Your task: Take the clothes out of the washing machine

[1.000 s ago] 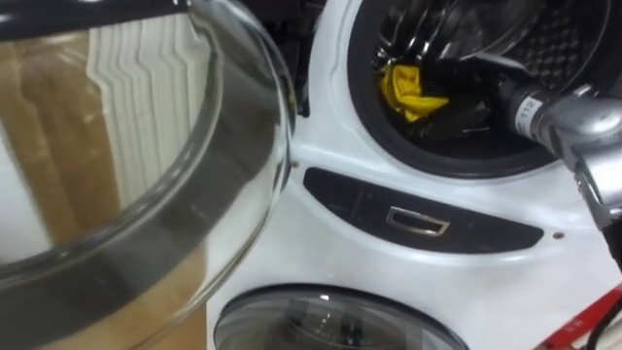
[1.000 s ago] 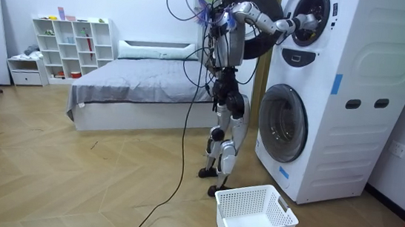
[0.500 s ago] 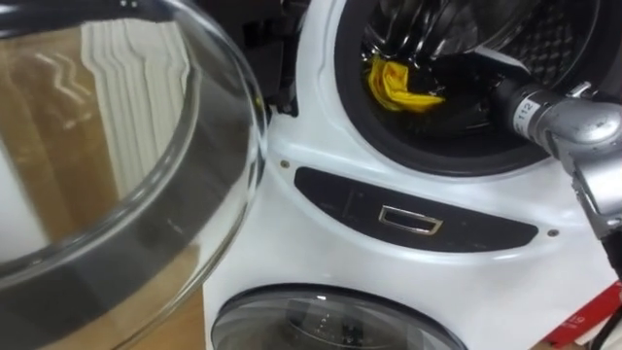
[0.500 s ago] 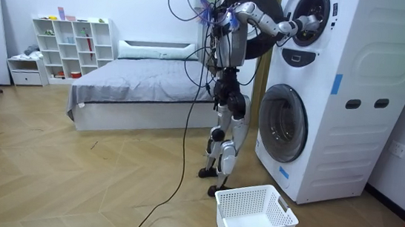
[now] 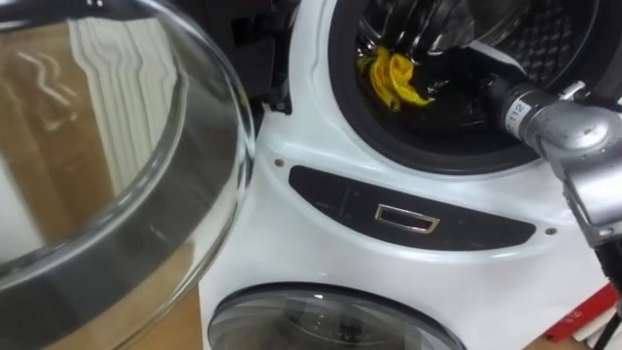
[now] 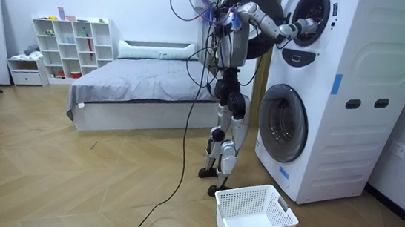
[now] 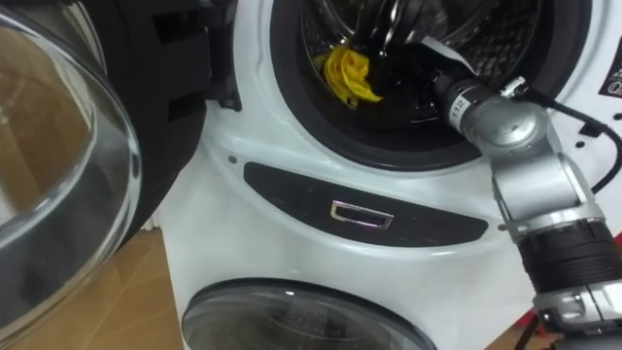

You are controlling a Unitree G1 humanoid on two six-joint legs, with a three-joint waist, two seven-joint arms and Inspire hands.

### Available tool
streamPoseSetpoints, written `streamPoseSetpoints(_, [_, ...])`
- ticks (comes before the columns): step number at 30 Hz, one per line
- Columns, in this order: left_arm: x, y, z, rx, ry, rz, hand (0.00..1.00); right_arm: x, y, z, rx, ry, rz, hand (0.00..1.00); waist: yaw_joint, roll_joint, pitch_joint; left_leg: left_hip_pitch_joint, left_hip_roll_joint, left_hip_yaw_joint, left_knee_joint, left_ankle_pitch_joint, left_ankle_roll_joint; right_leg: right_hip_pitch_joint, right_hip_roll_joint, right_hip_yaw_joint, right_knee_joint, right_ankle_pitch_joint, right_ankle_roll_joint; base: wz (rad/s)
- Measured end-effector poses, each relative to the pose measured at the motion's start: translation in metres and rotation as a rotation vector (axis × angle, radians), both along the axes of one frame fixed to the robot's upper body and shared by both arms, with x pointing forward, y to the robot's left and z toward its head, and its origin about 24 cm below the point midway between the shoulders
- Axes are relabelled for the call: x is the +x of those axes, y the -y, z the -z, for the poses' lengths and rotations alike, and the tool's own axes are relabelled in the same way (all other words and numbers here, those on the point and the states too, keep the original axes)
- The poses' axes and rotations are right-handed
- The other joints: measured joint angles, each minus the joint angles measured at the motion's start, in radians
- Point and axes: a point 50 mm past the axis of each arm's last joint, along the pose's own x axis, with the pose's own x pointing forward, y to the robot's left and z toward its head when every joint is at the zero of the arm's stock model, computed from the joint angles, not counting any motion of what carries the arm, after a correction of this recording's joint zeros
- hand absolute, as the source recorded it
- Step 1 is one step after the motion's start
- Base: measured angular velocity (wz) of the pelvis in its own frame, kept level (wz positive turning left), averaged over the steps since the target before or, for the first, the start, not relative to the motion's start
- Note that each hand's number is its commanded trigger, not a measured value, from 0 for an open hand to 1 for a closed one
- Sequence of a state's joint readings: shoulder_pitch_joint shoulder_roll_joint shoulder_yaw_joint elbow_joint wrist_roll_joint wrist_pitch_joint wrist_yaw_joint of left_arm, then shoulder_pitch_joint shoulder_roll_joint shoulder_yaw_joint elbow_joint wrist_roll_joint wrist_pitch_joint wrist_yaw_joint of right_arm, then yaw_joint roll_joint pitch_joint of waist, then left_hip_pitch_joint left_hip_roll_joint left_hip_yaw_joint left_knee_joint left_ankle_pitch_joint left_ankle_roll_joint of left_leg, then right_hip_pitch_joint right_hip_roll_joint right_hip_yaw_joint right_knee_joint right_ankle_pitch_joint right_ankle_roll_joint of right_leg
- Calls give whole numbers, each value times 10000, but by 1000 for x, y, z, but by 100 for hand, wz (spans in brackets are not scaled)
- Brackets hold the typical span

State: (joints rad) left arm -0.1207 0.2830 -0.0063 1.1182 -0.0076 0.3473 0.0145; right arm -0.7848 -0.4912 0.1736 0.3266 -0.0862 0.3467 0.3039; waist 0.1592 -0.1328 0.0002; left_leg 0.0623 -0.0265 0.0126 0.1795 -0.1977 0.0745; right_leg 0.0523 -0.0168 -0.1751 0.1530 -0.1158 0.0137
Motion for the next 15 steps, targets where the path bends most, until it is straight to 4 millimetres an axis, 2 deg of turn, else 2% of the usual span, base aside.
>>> streamPoseSetpoints(4, [-2, -1, 1, -4, 13, -42, 0, -6, -11, -10, 121, 636, -88, 100, -54, 212, -89, -19, -2, 113, -97, 0, 0, -132, 5, 221, 4, -21, -30, -13])
streamPoseSetpoints(6, [-1, -1, 0, -41, 174, -163, 0, -14, -19, -18, 137, 1226, -300, 100, -120, 279, -121, -161, -17, 120, -68, 3, -3, -285, 4, 351, -1, -25, -36, -13])
streamPoseSetpoints(9, [-7, 0, 2, -20, 218, -77, 0, -36, -35, -31, 394, 2295, -1136, 100, -431, 442, -195, -151, -22, 77, -69, 5, -3, -308, 5, 358, 9, -56, -75, -6])
streamPoseSetpoints(12, [-18, -3, 5, 0, 225, -170, 0, -54, -43, -36, 1019, 2847, -1707, 100, -546, 576, -171, 151, 22, -129, -75, 5, -3, -170, 40, 341, 207, -78, -108, -16])
streamPoseSetpoints(13, [-22, -3, 6, -11, 222, -193, 0, -63, -43, -34, 1351, 2982, -1874, 100, -709, 641, -168, 229, 10, -265, -81, 4, -4, -41, 32, 342, 142, -79, -109, 6])
streamPoseSetpoints(15, [-25, 0, 8, -85, 269, -166, 0, -80, -41, -31, 1957, 3160, -2113, 100, -857, 729, -174, 294, 18, -266, -128, 5, -4, 32, 17, 342, 187, -82, -111, 16])
